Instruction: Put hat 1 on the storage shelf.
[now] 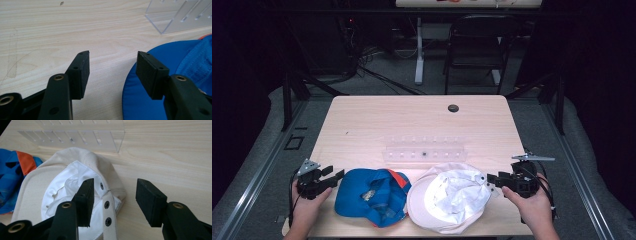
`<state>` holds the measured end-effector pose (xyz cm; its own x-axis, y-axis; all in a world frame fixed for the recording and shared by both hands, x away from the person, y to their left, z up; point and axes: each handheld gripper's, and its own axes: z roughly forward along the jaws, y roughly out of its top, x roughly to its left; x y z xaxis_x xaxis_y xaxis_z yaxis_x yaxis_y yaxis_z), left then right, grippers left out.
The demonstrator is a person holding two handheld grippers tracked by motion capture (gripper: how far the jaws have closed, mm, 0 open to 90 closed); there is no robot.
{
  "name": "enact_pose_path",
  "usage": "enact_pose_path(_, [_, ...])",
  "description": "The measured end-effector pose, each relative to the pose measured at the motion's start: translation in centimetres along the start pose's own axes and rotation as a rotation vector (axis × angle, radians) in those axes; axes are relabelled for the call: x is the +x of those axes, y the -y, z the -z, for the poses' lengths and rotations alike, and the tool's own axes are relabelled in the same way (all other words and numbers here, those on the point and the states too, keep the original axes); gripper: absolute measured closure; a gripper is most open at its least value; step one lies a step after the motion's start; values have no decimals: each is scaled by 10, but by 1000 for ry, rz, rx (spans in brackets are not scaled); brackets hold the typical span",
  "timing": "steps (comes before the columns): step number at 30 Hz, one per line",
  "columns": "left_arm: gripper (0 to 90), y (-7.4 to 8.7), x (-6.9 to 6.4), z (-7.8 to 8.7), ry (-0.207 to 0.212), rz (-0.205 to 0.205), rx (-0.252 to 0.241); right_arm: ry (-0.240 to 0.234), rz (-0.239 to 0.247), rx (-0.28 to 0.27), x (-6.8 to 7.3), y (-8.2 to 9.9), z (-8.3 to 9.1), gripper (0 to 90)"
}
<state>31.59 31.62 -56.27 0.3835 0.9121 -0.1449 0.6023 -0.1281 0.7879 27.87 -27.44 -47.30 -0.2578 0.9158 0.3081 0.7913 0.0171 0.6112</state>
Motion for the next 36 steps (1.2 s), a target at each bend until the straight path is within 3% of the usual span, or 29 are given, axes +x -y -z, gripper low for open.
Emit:
enact_pose_path(3, [454, 0, 0, 1, -1, 1, -3, 8, 16, 48, 5, -5, 0, 491])
enact_pose_path(8, [454, 0, 1, 1, -3, 9, -7, -10, 13, 86, 10, -9, 0, 491])
enact_pose_path(18, [454, 0, 3, 2, -6, 9, -4, -1, 39, 154, 19, -21, -2, 488])
enact_pose_path(27, [454, 1, 3, 2, -8, 11, 1, 34, 78, 328, 27, -31, -15, 496])
enact_pose_path(31, [454, 1, 3, 2, -8, 11, -1, 63, 94, 346, 27, -34, -20, 510])
enact_pose_path(36, [454, 1, 3, 2, -7, 10, -2, 87, 62, 339, 22, -38, -25, 483])
